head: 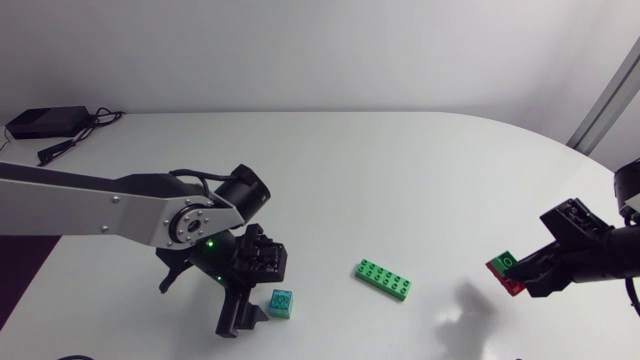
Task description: Separate the duplo bricks
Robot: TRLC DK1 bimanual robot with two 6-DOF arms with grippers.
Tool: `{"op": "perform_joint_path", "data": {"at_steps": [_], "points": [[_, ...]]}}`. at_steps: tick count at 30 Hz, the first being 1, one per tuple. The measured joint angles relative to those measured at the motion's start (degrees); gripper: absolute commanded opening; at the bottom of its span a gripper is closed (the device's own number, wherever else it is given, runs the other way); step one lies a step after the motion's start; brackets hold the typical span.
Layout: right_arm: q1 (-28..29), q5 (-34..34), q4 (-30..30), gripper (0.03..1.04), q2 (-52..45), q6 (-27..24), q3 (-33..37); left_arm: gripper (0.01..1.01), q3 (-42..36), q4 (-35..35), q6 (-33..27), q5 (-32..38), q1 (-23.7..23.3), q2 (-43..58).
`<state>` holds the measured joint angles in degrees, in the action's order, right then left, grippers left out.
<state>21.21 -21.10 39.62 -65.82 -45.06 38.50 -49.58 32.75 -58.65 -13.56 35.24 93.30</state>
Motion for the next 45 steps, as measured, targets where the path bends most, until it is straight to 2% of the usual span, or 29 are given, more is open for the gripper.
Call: {"op": "perform_joint_path", "data": {"at_steps": [8,15,19,29,34,45], "points": [[-8.5,-11.6,2.2,0.24,6.6,0.5,2.6,0.974,-3.8,0.0,2.0,-9.2,-1.6,-2.3],[-18.5,-18.7,1.6,0.24,8.4,4.3,4.5,0.972,-9.0,0.5,4.7,-19.5,-1.7,-1.3],[-22.6,-22.1,-0.8,0.24,8.8,6.6,4.5,0.972,-14.7,5.0,5.8,-26.3,-1.7,1.6],[-28.0,-29.5,-2.8,0.24,7.6,8.9,5.2,0.956,-26.5,15.5,5.5,-39.2,-2.7,8.2],[-28.7,-31.5,-4.9,0.24,4.7,9.3,5.9,0.946,-30.4,21.4,2.6,-41.8,-3.0,11.2],[-32.2,-32.5,-8.9,0.24,1.1,11.6,6.6,0.921,-34.1,22.6,1.2,-42.4,-2.5,14.2]]}}
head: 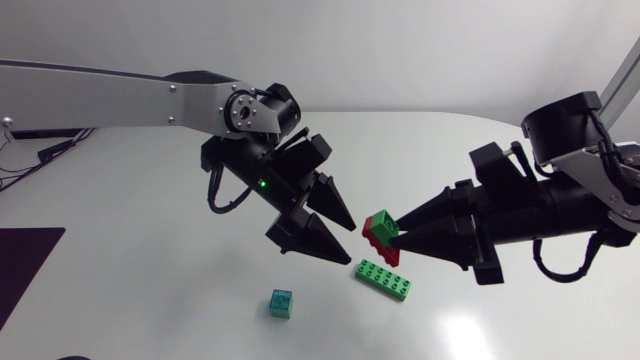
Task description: Separate the duplo bricks
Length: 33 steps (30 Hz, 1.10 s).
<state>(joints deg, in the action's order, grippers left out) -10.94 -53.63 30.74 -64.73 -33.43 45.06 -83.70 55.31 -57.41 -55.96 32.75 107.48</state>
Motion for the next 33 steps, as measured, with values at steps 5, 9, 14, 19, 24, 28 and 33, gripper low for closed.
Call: {"op": "perform_joint_path", "data": {"at_steps": [5,9,14,19,24,28,33], "points": [[-0.3,-0.1,-2.9,0.24,-1.2,1.9,0.2,0.89,-1.0,0.0,0.0,-1.4,0.4,0.2],[-0.9,-0.2,-5.9,0.24,-2.5,4.0,0.2,0.862,-1.3,0.0,0.0,-2.6,0.4,0.9],[-1.1,-0.6,-10.2,0.24,-2.7,7.4,0.2,0.851,-1.8,-0.1,0.0,-4.4,0.4,2.3],[-1.1,-1.6,-13.2,0.24,-2.7,10.2,0.2,0.821,-1.8,-2.0,0.3,-5.9,0.4,2.8],[-1.1,-3.1,-14.7,0.24,-2.7,12.1,-0.1,0.793,-2.4,-4.7,2.3,-7.1,0.3,2.8],[-1.1,-3.4,-15.3,0.24,-2.7,12.9,-0.7,0.762,-2.9,-6.5,4.2,-7.3,0.3,2.8],[-1.1,-3.5,-15.6,0.24,-2.7,13.1,-1.3,0.63,-2.9,-6.7,4.6,-7.3,0.3,2.8]]}}
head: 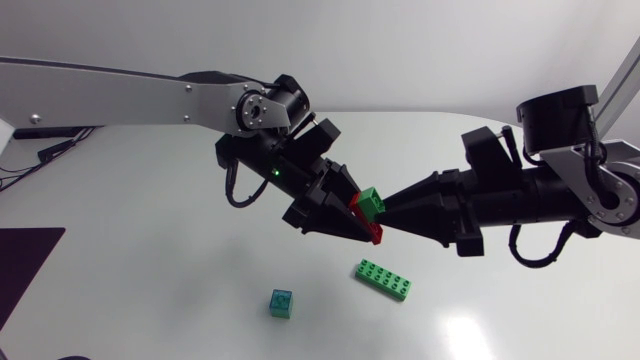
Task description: Separate the duplo bricks
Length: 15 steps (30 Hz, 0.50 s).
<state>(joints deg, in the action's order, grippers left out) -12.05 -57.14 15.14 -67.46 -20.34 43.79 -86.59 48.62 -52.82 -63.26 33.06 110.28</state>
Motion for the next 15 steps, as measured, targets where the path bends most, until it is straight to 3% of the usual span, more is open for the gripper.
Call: {"op": "perform_joint_path", "data": {"at_steps": [10,15], "points": [[0.0,-1.0,-0.1,0.24,0.0,0.0,-0.3,0.589,0.0,0.0,0.0,0.0,0.0,0.0],[0.0,-1.0,-0.1,0.24,0.0,0.0,-1.0,0.433,0.0,0.0,0.0,0.0,0.0,0.0]]}}
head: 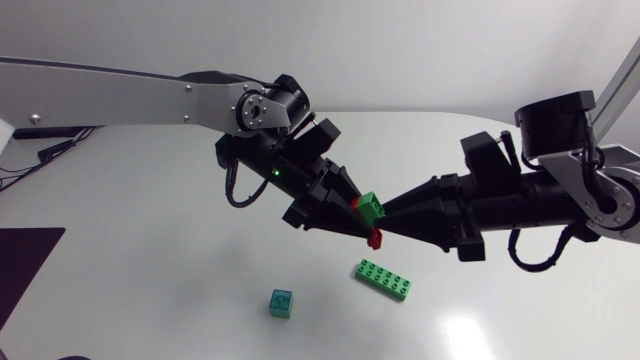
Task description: Separate the duplo bricks
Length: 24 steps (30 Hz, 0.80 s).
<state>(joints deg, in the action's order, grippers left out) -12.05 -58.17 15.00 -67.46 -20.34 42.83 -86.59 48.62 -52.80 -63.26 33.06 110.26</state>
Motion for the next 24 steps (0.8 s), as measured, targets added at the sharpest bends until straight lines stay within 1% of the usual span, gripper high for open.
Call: {"op": "perform_joint_path", "data": {"at_steps": [1,2,10,14,16,19,20,24], "points": [[0.0,0.0,0.0,0.24,0.0,0.0,-0.1,0.39,0.0,0.0,0.0,0.0,0.0,0.0],[0.0,0.0,0.0,0.24,0.0,0.0,-0.1,0.377,0.0,0.0,0.0,0.0,0.0,0.0],[0.0,0.1,-0.2,0.24,0.1,0.0,-0.1,0.389,0.0,0.2,0.0,-0.2,0.0,0.0],[0.0,0.0,-0.4,0.24,0.2,0.0,-0.4,0.593,0.0,0.3,0.0,-0.2,0.0,0.0],[0.0,-0.1,-0.4,0.24,0.2,0.0,-0.5,0.648,0.0,0.3,0.0,-0.2,0.0,0.0],[0.0,-0.1,-0.4,0.24,0.2,0.0,-0.7,0.769,0.0,0.3,0.0,-0.2,0.0,0.0],[0.0,-0.1,-0.4,0.24,0.2,0.0,-0.7,0.79,0.0,0.3,0.0,-0.2,0.0,0.0],[0.1,-0.1,-0.4,0.24,0.3,0.0,-0.7,0.805,0.0,0.5,0.0,-0.2,0.1,-0.1]]}}
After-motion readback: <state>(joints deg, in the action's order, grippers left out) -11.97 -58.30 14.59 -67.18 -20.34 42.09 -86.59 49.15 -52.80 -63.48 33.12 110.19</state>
